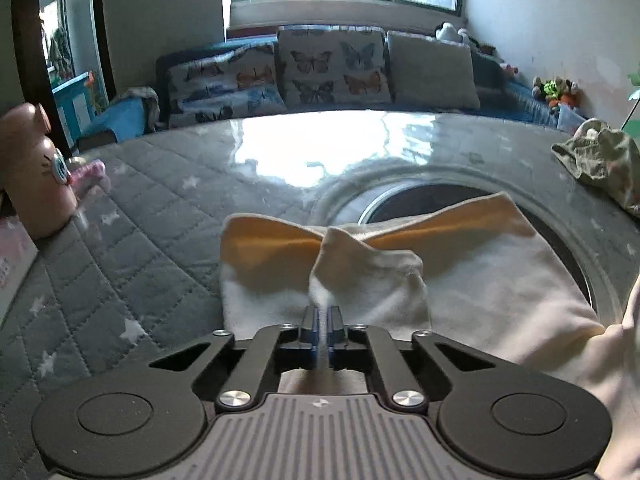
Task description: Fold clothes
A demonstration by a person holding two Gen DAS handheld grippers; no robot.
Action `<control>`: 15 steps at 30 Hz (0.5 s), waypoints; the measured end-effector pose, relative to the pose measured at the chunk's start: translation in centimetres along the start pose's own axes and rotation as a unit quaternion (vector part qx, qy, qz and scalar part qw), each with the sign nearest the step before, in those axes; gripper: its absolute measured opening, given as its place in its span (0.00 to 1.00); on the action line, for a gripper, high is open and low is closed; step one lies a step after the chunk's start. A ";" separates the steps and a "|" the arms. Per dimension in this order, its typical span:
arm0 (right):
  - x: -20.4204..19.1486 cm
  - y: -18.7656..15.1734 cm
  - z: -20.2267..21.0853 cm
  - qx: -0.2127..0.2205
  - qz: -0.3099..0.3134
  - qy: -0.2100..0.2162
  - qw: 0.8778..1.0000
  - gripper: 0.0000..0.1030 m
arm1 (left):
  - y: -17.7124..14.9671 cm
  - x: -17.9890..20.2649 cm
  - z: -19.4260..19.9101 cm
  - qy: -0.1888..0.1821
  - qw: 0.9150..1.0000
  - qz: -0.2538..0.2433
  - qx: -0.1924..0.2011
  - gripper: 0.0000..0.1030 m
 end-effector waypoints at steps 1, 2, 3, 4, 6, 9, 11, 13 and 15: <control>-0.7 0.2 0.0 0.001 0.007 0.007 1.000 0.24 | 0.2 -0.3 0.6 0.003 1.000 0.003 0.011 0.02; -1.4 0.4 0.0 0.000 0.014 0.014 1.000 0.24 | 0.5 -0.7 1.2 0.006 1.000 0.010 0.021 0.02; -2.1 0.5 -0.1 0.000 0.021 0.022 1.000 0.24 | 0.8 -1.2 1.9 0.010 0.999 0.016 0.030 0.02; -2.9 0.6 -0.1 -0.002 0.028 0.030 0.999 0.24 | 1.3 -1.9 2.7 0.017 0.999 0.023 0.040 0.02; -4.2 0.7 -0.3 -0.005 0.039 0.046 0.998 0.24 | 2.2 -4.0 4.4 0.040 0.997 0.040 0.061 0.02; -6.3 0.8 -0.7 -0.011 0.052 0.070 0.996 0.26 | 2.8 -8.1 7.1 0.085 0.990 0.080 0.083 0.02; -7.5 0.9 -0.8 -0.013 0.062 0.083 0.995 0.27 | 2.3 -11.1 9.0 0.119 0.983 0.107 0.090 0.02; -8.7 1.1 -1.0 -0.015 0.071 0.095 0.993 0.27 | 1.0 -13.3 10.1 0.150 0.977 0.127 0.080 0.02; -9.7 1.1 -1.2 -0.018 0.079 0.106 0.991 0.28 | -1.1 -15.3 10.5 0.171 0.973 0.148 0.049 0.02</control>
Point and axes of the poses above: each gripper's, at about its wrist camera, not at the fingertips, and z roughly against the way its jaws point, x to its right, y to its top, the point moved 8 cm from there along -z, roughly the way its jaws point, and after that the axes turned 10 degrees about y, right-handed, at the moved point
